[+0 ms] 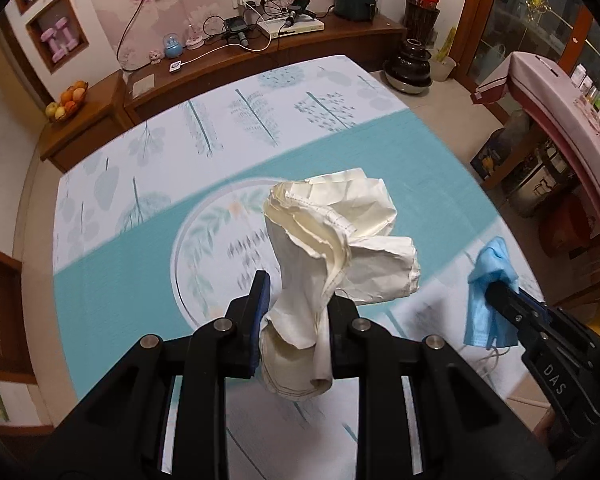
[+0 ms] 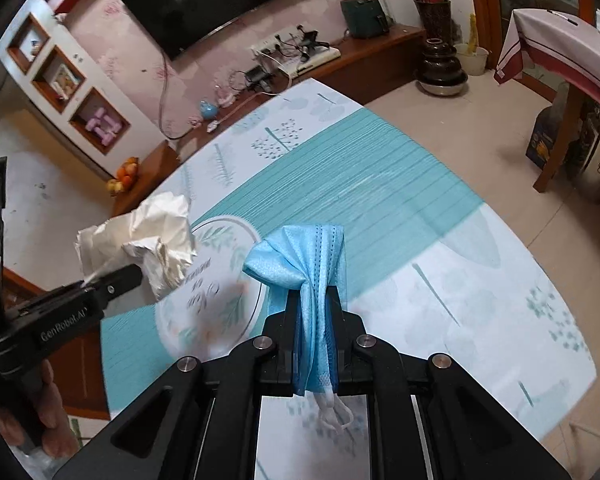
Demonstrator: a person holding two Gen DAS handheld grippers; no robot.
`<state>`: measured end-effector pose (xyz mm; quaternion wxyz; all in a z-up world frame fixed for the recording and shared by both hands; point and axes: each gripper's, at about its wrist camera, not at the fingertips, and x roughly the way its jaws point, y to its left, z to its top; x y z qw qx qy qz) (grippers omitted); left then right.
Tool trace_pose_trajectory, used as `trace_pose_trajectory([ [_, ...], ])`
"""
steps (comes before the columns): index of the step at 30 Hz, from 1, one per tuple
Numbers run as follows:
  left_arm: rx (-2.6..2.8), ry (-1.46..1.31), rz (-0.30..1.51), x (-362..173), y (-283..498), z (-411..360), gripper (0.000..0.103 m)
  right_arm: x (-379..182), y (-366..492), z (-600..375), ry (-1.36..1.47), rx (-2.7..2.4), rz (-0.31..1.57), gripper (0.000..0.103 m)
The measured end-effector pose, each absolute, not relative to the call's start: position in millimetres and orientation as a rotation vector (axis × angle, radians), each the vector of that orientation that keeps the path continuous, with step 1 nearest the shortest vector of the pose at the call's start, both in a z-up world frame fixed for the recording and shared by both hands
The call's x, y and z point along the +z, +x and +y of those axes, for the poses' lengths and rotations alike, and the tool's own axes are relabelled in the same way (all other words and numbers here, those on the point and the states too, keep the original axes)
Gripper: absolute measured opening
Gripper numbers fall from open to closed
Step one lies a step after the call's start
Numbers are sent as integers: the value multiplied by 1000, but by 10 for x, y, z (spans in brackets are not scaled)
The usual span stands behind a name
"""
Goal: Collect trash
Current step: 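Lift the tissue and mask and carry both down over the bin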
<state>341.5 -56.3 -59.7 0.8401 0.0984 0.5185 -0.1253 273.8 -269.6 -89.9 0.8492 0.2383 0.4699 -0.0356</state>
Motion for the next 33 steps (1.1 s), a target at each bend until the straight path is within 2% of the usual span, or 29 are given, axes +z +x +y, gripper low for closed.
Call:
trace_pose_trajectory([
  [9, -212, 164, 1006, -207, 2056, -858, 20, -491, 1560, -2961, 490, 8, 933, 10],
  [17, -137, 127, 990, -111, 997, -1120, 20, -262, 629, -3248, 442, 89, 914, 10],
  [24, -75, 84, 1032, -243, 284, -1173, 20, -438, 10, -3403, 440, 115, 976, 10],
  [33, -70, 121, 1111, -790, -294, -1181, 20, -1115, -443, -3531, 486, 94, 1086, 10],
])
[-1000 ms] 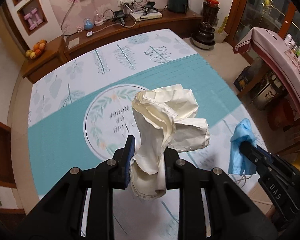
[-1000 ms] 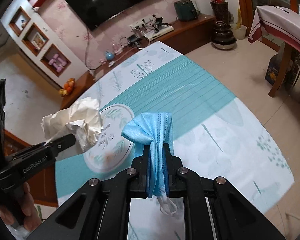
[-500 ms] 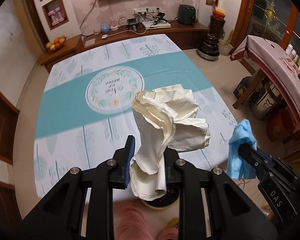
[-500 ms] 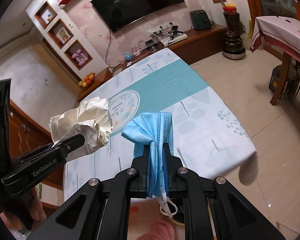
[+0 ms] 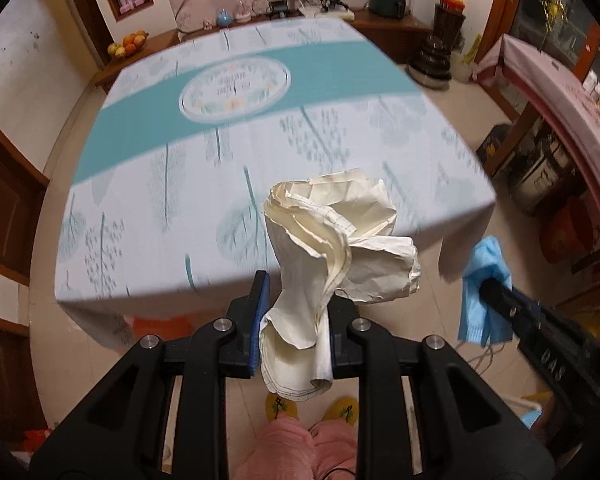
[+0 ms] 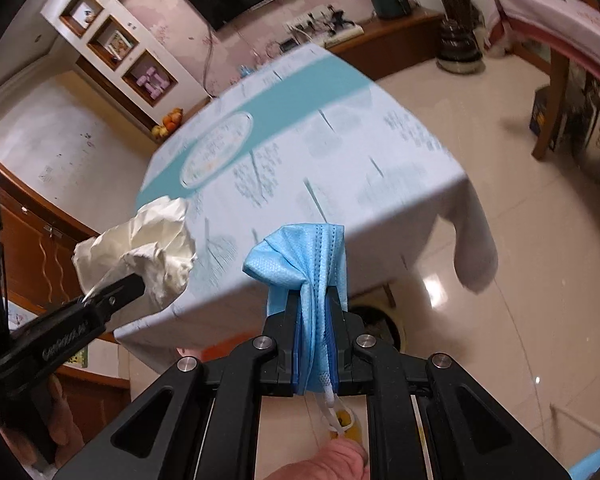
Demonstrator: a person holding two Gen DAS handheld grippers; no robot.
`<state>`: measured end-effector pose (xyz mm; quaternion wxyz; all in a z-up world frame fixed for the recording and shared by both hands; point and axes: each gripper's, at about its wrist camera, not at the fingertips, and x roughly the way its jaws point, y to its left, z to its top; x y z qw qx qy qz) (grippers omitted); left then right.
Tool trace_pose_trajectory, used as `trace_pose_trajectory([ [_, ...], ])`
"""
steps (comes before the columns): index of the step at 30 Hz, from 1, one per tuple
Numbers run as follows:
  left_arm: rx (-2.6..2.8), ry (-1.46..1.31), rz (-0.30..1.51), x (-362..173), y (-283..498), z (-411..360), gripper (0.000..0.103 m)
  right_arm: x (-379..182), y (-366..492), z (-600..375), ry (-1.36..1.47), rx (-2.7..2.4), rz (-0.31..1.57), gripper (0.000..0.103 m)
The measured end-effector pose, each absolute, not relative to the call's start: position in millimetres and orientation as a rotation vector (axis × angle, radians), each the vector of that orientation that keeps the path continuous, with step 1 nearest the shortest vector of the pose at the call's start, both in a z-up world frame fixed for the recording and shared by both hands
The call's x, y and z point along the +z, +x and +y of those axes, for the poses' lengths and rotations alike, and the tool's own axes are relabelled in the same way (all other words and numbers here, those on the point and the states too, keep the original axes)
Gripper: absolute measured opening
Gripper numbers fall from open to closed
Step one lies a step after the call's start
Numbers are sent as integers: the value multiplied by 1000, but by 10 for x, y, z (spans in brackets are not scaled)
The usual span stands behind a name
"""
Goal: Collect trash
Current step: 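Lift the tissue and mask and carry both down over the bin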
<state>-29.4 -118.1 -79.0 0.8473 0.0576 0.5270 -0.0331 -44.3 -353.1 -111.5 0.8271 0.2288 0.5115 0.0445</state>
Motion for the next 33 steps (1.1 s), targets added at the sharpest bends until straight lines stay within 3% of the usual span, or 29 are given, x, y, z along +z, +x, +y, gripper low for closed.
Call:
trace_pose_trajectory([
  [12, -89, 98, 1201, -1831, -642, -911, 20, -2153, -456, -3442, 453, 53, 1273, 10],
  [26, -106, 88, 1245, -3852, -553, -747, 24, -4055, -232, -2991, 449, 40, 1409, 11],
  [33, -126, 117, 1211, -4543, -374, -770, 26, -4846, -102, -2799, 443, 50, 1424, 11],
])
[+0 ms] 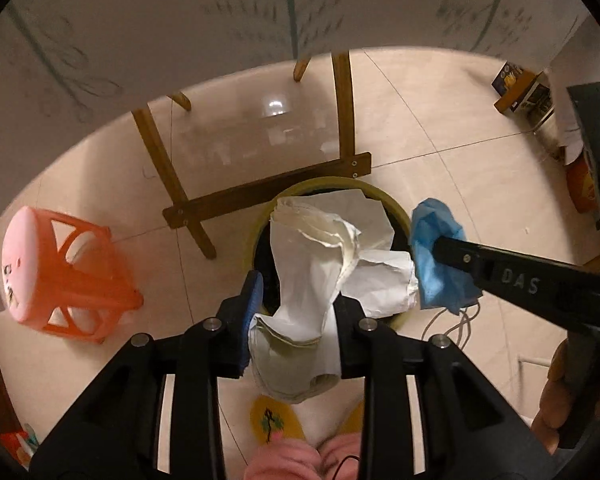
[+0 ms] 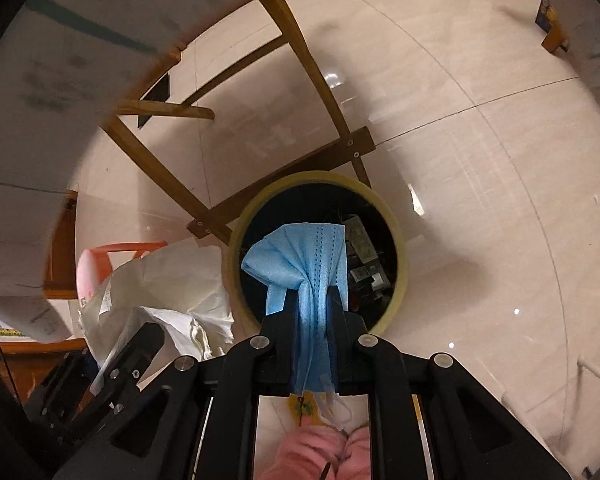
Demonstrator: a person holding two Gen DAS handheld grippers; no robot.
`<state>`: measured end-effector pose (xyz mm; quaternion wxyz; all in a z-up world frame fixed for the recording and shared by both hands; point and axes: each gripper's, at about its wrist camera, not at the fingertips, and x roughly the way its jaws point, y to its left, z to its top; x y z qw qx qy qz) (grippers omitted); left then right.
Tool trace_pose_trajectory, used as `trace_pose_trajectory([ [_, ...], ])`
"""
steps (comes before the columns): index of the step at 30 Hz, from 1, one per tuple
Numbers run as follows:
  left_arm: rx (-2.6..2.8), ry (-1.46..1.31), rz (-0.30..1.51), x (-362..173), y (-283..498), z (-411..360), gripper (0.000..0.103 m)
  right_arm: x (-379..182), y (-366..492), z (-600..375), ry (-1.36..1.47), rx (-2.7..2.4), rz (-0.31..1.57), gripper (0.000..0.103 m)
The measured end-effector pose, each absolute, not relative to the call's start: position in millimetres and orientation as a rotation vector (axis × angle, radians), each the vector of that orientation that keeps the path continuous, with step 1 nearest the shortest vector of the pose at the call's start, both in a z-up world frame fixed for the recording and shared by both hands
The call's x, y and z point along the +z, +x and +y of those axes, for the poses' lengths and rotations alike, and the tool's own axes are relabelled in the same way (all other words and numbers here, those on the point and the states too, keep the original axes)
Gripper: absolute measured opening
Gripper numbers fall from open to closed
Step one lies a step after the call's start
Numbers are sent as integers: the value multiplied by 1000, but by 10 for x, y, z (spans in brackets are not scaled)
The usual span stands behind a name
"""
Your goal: Collect trash
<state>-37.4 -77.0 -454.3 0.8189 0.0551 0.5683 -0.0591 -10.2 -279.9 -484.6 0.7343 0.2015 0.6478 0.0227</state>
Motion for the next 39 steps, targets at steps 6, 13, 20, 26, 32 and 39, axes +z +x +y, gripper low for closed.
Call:
trace_pose_trajectory([
  [6, -120, 112, 1203, -4917, -284, -713, 44, -5249, 14, -2701, 441, 66, 1401, 40],
  [13, -93, 96, 1178, -5004, -273, -576, 77, -5462, -4, -2692, 420, 76, 1392, 45],
  [20, -74, 96, 1166, -4907, -312, -533, 81, -5451, -119, -2666, 403, 79, 1392, 45],
  [26, -54, 96, 1170, -4690, -361, -545, 82, -5321, -172, -2635, 385, 89, 1376, 45],
  [32, -32, 48, 1214, -4352, -376, -484, 81, -4923, -256, -2614, 392, 98, 1362, 45],
  [39, -4, 30, 1200, -3738, -430, -432, 82, -4277, -348, -2616, 394, 100, 1359, 45],
])
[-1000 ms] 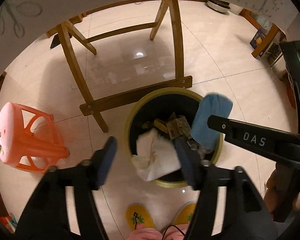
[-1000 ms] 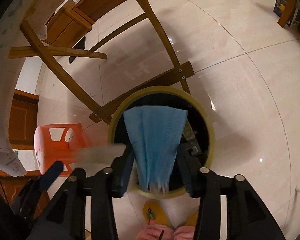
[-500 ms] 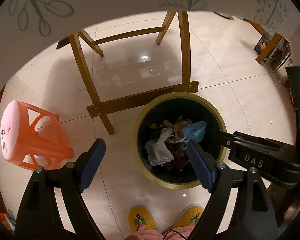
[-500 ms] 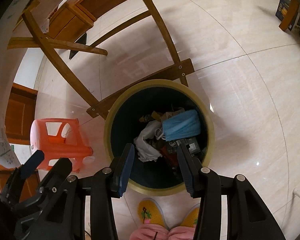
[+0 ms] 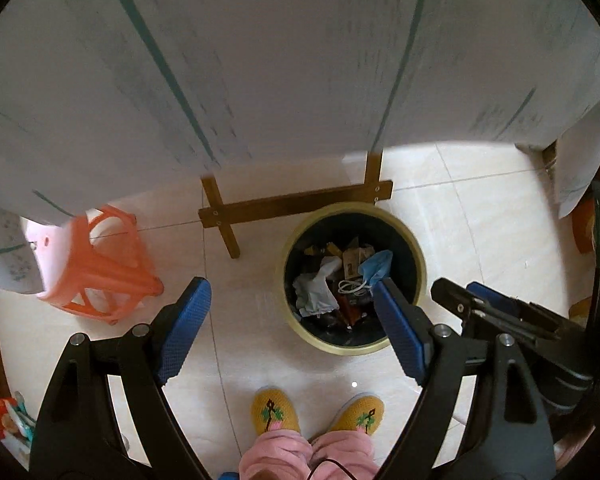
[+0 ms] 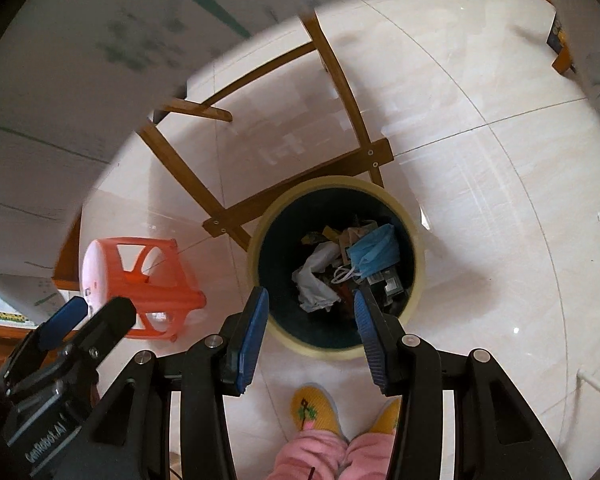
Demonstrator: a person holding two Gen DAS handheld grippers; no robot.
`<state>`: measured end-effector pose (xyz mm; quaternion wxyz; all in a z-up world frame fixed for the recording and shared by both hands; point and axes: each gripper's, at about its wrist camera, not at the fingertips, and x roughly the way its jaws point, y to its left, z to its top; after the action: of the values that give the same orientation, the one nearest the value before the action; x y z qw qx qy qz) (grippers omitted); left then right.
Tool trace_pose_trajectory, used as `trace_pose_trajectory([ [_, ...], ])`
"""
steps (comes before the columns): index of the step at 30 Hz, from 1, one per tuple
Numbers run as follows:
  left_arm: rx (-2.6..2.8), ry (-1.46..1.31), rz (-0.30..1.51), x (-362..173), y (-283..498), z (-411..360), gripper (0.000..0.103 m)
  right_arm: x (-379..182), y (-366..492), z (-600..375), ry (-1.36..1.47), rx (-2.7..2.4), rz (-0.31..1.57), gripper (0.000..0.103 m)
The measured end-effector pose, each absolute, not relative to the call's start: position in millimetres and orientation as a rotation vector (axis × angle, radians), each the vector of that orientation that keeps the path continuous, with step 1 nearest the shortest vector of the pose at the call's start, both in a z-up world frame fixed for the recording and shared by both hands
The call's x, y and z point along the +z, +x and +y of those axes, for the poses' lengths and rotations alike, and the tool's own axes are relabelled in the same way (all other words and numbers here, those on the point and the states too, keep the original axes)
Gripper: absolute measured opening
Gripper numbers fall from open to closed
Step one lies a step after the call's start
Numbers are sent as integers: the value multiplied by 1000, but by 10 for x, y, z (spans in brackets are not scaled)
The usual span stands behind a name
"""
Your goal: Collect trash
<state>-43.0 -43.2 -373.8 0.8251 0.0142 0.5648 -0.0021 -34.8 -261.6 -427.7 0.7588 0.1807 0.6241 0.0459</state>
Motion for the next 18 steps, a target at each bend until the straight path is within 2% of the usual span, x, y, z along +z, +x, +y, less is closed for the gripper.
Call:
trace_pose_trajectory([
  [18, 22, 28, 1103, -1585, -631, -238, 81, -1843, -434, -2466, 329, 169, 1253, 46],
])
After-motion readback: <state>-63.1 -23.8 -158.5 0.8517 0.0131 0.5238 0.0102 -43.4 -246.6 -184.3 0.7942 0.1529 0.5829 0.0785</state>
